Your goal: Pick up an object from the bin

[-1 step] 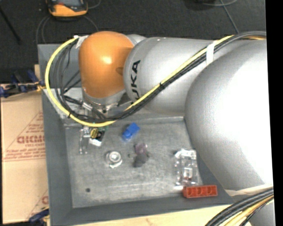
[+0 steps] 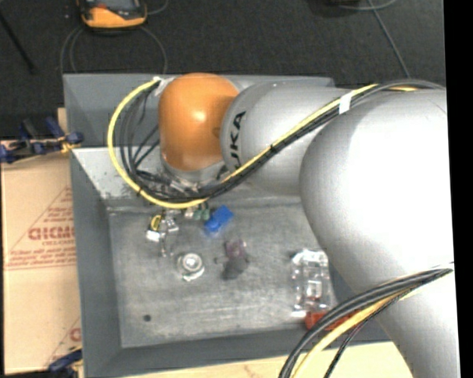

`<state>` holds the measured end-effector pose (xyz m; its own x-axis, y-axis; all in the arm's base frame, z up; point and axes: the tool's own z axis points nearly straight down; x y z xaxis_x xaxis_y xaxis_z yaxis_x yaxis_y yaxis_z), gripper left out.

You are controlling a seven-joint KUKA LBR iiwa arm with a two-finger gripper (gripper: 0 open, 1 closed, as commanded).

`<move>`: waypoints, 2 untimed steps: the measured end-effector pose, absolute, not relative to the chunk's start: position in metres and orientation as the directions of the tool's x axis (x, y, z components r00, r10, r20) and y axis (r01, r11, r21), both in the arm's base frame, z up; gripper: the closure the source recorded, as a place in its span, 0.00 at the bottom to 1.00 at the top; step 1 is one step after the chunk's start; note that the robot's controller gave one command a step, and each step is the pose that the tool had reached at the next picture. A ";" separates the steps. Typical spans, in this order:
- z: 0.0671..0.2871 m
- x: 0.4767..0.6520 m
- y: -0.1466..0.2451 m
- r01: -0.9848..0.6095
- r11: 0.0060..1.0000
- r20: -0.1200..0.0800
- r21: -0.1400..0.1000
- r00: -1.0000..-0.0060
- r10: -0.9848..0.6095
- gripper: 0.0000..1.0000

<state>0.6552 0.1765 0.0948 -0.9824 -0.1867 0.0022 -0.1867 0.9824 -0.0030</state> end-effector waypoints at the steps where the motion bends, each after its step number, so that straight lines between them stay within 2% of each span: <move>1: 0.074 0.640 0.151 -0.228 0.974 -0.013 0.002 -0.974 -0.228 0.00; 2: 0.074 0.643 0.153 -0.300 0.954 -0.012 -0.002 -0.954 -0.300 0.00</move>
Offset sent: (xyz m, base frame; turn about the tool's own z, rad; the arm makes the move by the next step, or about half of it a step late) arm -0.0182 -0.0250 -0.0248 -0.0447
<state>0.6434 0.1532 0.0741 -0.9539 -0.2999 -0.0121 -0.2999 0.9540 -0.0022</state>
